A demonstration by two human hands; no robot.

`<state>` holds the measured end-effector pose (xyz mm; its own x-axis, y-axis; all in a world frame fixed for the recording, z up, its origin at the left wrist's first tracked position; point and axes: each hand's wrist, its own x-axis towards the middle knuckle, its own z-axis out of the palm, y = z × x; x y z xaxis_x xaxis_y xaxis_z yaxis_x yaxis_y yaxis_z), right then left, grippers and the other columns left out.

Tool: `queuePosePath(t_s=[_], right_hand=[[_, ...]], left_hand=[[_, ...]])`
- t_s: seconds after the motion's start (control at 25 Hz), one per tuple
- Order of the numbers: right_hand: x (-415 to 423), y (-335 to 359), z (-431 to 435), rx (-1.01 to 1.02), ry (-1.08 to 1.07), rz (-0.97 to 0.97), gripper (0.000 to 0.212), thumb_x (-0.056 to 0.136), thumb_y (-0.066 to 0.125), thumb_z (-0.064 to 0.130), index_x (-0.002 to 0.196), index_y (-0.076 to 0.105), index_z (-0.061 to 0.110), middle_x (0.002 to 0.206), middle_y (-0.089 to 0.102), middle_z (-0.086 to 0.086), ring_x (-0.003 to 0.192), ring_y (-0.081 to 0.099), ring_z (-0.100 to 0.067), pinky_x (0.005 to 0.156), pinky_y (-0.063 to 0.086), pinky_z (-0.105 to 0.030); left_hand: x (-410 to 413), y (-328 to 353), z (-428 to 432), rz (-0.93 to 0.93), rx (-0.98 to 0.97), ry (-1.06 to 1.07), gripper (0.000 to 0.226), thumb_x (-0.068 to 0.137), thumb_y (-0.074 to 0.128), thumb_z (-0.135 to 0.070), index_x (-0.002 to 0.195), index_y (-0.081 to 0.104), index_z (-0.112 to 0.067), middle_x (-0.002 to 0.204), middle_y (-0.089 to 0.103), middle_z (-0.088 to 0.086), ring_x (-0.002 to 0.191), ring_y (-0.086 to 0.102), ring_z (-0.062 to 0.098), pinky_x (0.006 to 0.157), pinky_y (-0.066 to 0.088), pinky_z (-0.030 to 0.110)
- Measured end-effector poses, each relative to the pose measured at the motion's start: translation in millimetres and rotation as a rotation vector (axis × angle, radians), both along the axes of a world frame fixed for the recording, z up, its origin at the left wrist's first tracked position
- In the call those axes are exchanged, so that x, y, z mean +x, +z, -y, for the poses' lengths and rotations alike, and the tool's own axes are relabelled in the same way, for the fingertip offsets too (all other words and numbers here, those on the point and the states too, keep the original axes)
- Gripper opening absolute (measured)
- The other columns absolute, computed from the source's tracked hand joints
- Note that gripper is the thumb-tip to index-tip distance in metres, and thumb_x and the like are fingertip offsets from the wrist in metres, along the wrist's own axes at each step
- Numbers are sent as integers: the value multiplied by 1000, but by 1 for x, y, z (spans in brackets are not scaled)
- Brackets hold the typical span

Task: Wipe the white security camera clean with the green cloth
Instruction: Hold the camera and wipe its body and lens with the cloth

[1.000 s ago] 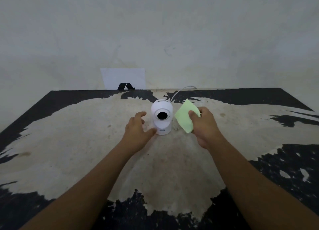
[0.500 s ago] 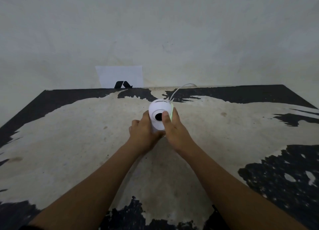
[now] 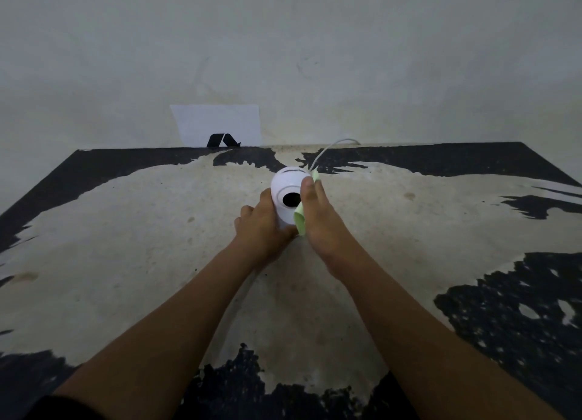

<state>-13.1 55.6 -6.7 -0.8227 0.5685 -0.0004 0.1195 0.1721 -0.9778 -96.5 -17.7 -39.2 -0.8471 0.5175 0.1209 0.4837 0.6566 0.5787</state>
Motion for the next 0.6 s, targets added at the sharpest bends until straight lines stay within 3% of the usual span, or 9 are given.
queuePosePath(t_s=[0.08, 0.24, 0.48, 0.6], right_hand=[[-8, 9, -5, 50, -24, -11, 81, 83, 18, 72, 149, 20, 26, 153, 35, -7, 138, 37, -25, 113, 32, -49], [-14, 1, -15, -191, -41, 133, 101, 65, 18, 87, 142, 39, 26, 143, 50, -8, 128, 49, -25, 111, 35, -48], [-6, -1, -3, -95, 28, 2, 106, 59, 23, 88, 149, 19, 32, 154, 35, -3, 138, 37, -24, 114, 31, -49], [-16, 14, -15, -166, 34, 18, 100, 58, 39, 86, 144, 33, 34, 147, 46, -1, 131, 46, -24, 110, 37, -49]], left_hand=[[-1, 0, -1, 2, -15, 12, 85, 73, 68, -50, 139, 21, -25, 134, 51, 9, 118, 43, 30, 88, 34, 40], [-2, -1, 3, 2, 21, -25, 84, 72, 70, -49, 138, 23, -25, 131, 52, 8, 115, 44, 30, 86, 32, 39], [0, 0, 1, 28, 18, -2, 84, 73, 69, -48, 139, 22, -25, 134, 51, 9, 120, 42, 31, 92, 33, 41], [-2, -2, 3, 15, 0, -11, 83, 73, 69, -48, 138, 21, -27, 133, 52, 7, 117, 43, 31, 91, 34, 42]])
